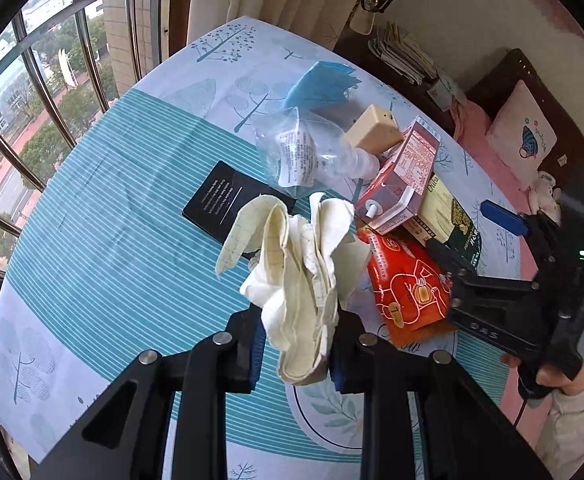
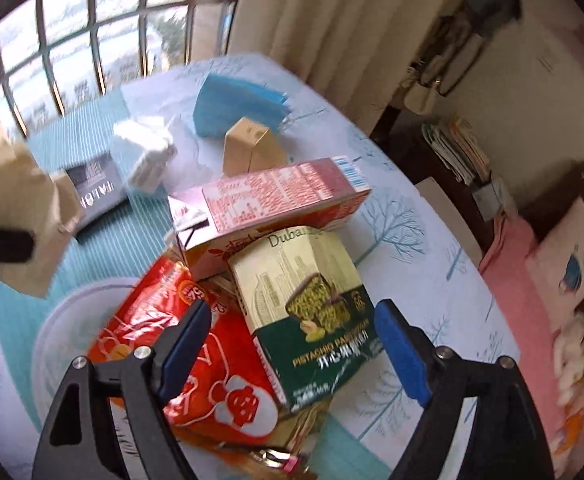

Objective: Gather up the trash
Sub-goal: 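Lift the cream paper and pistachio box off the table with both tools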

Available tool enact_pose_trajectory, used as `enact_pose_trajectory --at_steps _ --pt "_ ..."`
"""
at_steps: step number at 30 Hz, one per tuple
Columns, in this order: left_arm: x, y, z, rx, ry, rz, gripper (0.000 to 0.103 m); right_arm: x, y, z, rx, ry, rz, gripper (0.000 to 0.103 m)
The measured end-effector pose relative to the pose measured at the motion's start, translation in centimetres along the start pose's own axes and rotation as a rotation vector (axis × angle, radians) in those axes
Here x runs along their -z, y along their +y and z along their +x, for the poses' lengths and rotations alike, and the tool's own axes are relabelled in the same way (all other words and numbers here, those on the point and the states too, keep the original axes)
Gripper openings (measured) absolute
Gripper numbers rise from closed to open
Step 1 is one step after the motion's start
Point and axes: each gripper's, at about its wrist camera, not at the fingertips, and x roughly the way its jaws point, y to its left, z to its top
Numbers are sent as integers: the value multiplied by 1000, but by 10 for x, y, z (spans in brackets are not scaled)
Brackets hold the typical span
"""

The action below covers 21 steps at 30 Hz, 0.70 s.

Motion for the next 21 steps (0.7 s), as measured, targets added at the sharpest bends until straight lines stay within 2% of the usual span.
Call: enact_pose_trajectory --at_steps 5,10,12,18,21 --pt "-1 4 5 -2 10 -18 24 -1 4 33 54 98 -59 86" --pt "-4 2 6 1 10 -10 24 -6 -14 40 11 107 54 84" --pt "-3 0 4 4 8 -4 24 -6 -21 34 -5 84 82 73" --pt "-1 -8 -2 20 8 30 24 5 -39 8 -75 24 205 51" --pt "1 -14 -9 36 4 54 24 16 -50 -9 -88 -3 294 48"
